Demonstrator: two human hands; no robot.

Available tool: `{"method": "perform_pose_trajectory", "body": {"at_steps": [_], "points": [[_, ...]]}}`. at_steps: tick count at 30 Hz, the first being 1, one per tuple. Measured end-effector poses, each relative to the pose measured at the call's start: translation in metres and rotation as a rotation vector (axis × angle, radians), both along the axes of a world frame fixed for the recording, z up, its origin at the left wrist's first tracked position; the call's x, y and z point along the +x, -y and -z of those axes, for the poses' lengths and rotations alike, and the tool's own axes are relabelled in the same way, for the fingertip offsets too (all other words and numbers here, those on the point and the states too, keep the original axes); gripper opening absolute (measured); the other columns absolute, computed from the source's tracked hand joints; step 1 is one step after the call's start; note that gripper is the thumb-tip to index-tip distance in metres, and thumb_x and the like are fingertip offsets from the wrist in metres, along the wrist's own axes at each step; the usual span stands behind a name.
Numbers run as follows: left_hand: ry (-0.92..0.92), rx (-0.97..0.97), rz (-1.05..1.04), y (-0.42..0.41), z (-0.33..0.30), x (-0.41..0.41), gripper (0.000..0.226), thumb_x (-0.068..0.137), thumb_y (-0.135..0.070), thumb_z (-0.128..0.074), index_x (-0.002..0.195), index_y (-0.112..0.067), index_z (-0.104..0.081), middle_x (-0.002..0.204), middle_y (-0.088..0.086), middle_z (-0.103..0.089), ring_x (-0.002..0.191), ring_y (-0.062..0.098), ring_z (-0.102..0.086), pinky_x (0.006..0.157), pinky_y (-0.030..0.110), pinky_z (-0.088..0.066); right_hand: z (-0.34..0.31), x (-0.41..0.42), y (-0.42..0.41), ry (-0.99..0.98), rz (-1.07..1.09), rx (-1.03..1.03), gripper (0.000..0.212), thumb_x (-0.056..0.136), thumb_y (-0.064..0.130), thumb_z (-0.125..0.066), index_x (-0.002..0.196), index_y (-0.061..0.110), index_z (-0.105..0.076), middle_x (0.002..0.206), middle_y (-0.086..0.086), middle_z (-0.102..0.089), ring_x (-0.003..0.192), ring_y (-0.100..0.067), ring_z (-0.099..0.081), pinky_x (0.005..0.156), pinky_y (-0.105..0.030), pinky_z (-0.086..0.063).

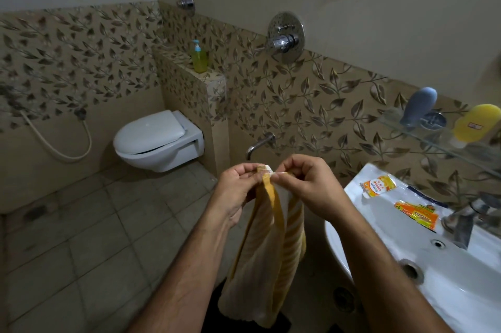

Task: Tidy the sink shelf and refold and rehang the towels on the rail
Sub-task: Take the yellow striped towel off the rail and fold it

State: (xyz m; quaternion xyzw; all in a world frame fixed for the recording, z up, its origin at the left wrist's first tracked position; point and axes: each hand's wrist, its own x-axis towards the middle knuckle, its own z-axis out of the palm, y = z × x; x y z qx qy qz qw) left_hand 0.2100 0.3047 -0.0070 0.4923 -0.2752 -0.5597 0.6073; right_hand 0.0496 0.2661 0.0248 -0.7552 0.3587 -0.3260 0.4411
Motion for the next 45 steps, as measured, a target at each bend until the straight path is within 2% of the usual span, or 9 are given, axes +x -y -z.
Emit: {"method": "perform_pose_trajectory", "body": {"at_steps": [3,7,14,17,23,27,31,37,45], "points": [[-0.035,-0.021,-0.004,-0.001,-0.001,-0.001,0.009,0.088,-0.001,-0.062,0.09,-0.007,-0.068,0.068,0.0,-0.072,0.059,0.006,-0.065,0.056,0.018,-0.054,0.011,0.008,0.0,0.018,0.178,-0.046,0.013,0.084,0.023,-0.076,0.075,0.017,-0.068,0.054,0.002,-0.055,0.051,-0.007,-0.045,0.049,-0.023,-0.036],[-0.092,-0.053,0.009,-0.003,-0.002,-0.004,0.012,0.09,-0.004,-0.059,0.089,-0.008,-0.069,0.072,0.001,-0.072,0.063,0.006,-0.066,0.058,0.019,-0.054,0.022,0.018,-0.005,0.035,0.275,-0.051,0.012,0.088,0.027,-0.071,0.082,0.018,-0.065,0.066,-0.006,-0.064,0.055,-0.007,-0.05,0.049,-0.023,-0.04],[-0.009,-0.125,0.074,-0.005,-0.007,-0.001,0.018,0.087,-0.02,-0.063,0.095,-0.008,-0.074,0.083,0.005,-0.073,0.075,0.01,-0.067,0.071,0.022,-0.055,0.025,0.028,-0.007,-0.001,0.385,-0.124,0.012,0.09,0.031,-0.067,0.082,0.023,-0.063,0.066,0.002,-0.064,0.057,-0.011,-0.056,0.05,-0.025,-0.045],[0.073,-0.198,0.066,-0.005,-0.009,-0.001,0.016,0.085,-0.006,-0.065,0.1,-0.004,-0.07,0.086,0.005,-0.074,0.078,0.009,-0.069,0.072,0.02,-0.055,0.02,0.026,-0.005,0.048,0.344,-0.097,0.012,0.09,0.028,-0.069,0.083,0.021,-0.062,0.066,0.0,-0.065,0.057,-0.013,-0.057,0.052,-0.027,-0.046],[0.615,-0.296,0.244,-0.004,-0.034,0.029,0.017,0.091,-0.004,-0.062,0.094,-0.017,-0.072,0.088,-0.003,-0.074,0.086,0.008,-0.068,0.079,0.02,-0.052,0.013,0.006,0.006,0.156,-0.155,0.418,0.041,0.086,0.015,-0.073,0.123,0.019,-0.057,0.073,-0.015,-0.062,0.07,-0.026,-0.058,0.069,-0.038,-0.049],[1.123,-0.333,0.306,-0.002,-0.055,0.031,0.013,0.091,-0.017,-0.065,0.093,-0.029,-0.071,0.088,-0.013,-0.071,0.086,0.0,-0.064,0.076,0.021,-0.05,0.014,0.003,0.003,0.058,-0.295,0.507,0.032,0.09,0.013,-0.067,0.12,0.007,-0.062,0.112,-0.039,-0.061,0.1,-0.041,-0.063,0.094,-0.057,-0.049],[1.276,-0.398,0.201,-0.003,-0.066,0.034,0.014,0.091,-0.015,-0.064,0.095,-0.026,-0.071,0.086,-0.023,-0.065,0.085,-0.009,-0.059,0.071,0.006,-0.04,0.022,0.009,-0.001,0.089,-0.19,0.507,0.026,0.091,0.007,-0.065,0.113,-0.006,-0.064,0.102,-0.033,-0.067,0.093,-0.038,-0.065,0.094,-0.06,-0.047],[1.294,-0.452,0.01,-0.006,-0.066,0.034,0.013,0.092,-0.015,-0.062,0.097,-0.024,-0.07,0.088,-0.019,-0.065,0.088,-0.003,-0.061,0.076,0.013,-0.045,0.03,0.011,-0.003,0.021,-0.25,0.578,0.028,0.088,0.012,-0.069,0.115,0.005,-0.068,0.105,-0.016,-0.074,0.095,-0.027,-0.072,0.085,-0.039,-0.059],[1.127,-0.518,-0.191,-0.007,-0.074,0.049,0.016,0.093,-0.011,-0.061,0.098,-0.025,-0.066,0.09,-0.02,-0.065,0.086,-0.009,-0.059,0.075,0.005,-0.041,0.052,0.007,-0.003,-0.085,-0.113,0.599,0.024,0.084,0.014,-0.074,0.105,0.003,-0.072,0.103,-0.02,-0.074,0.1,-0.037,-0.069,0.095,-0.056,-0.051]]}}
